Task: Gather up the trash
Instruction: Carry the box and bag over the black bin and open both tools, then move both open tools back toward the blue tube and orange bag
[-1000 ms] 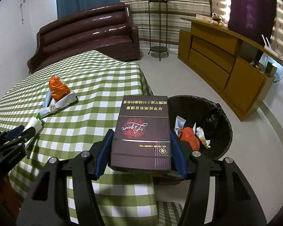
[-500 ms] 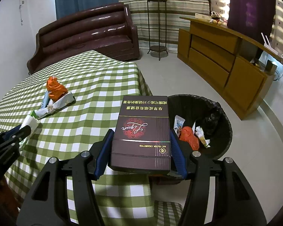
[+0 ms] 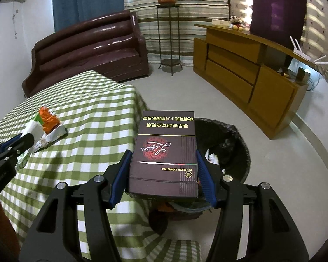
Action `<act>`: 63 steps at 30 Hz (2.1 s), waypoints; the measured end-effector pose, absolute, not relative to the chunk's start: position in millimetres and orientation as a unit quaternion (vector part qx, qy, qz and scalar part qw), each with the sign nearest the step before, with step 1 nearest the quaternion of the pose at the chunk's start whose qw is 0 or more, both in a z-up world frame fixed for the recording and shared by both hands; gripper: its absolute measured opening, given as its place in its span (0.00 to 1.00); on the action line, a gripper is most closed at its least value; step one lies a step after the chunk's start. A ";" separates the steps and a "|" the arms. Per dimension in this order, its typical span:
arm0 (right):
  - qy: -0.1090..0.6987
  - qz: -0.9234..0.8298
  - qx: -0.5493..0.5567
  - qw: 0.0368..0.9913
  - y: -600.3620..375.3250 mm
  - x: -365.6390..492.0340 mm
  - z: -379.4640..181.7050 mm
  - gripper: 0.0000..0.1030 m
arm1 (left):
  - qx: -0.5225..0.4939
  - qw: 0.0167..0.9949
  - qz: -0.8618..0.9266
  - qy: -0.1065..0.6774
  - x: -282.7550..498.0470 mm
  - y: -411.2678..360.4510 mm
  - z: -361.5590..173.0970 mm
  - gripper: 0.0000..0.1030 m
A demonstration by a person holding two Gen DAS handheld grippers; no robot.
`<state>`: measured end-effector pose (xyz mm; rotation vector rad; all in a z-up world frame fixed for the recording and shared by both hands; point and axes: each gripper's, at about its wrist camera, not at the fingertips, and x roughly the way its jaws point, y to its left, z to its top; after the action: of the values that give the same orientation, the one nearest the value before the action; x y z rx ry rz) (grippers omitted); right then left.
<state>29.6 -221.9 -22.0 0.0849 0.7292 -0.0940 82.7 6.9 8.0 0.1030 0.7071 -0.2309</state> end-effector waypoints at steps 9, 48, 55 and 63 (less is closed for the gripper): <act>0.348 -0.072 0.040 0.934 -246.9 37.2 -21.4 0.55 | 0.064 0.929 -0.154 0.331 100.0 -46.3 10.1 0.26; 0.361 -0.109 0.089 0.922 -328.9 78.3 -51.6 0.60 | 0.123 0.906 -0.180 0.362 149.6 -161.4 -28.1 0.50; 0.359 -0.112 0.091 0.922 -331.1 74.7 -50.9 0.60 | 0.118 0.907 -0.178 0.362 150.1 -158.4 -26.9 0.59; 0.362 -0.118 0.096 0.920 -330.5 68.0 -49.2 0.60 | 0.110 0.909 -0.182 0.359 144.0 -154.0 -23.3 0.59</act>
<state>68.0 -330.5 -49.2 0.1980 0.7430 -0.2432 144.0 -154.0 -23.3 0.2276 0.7402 -0.3759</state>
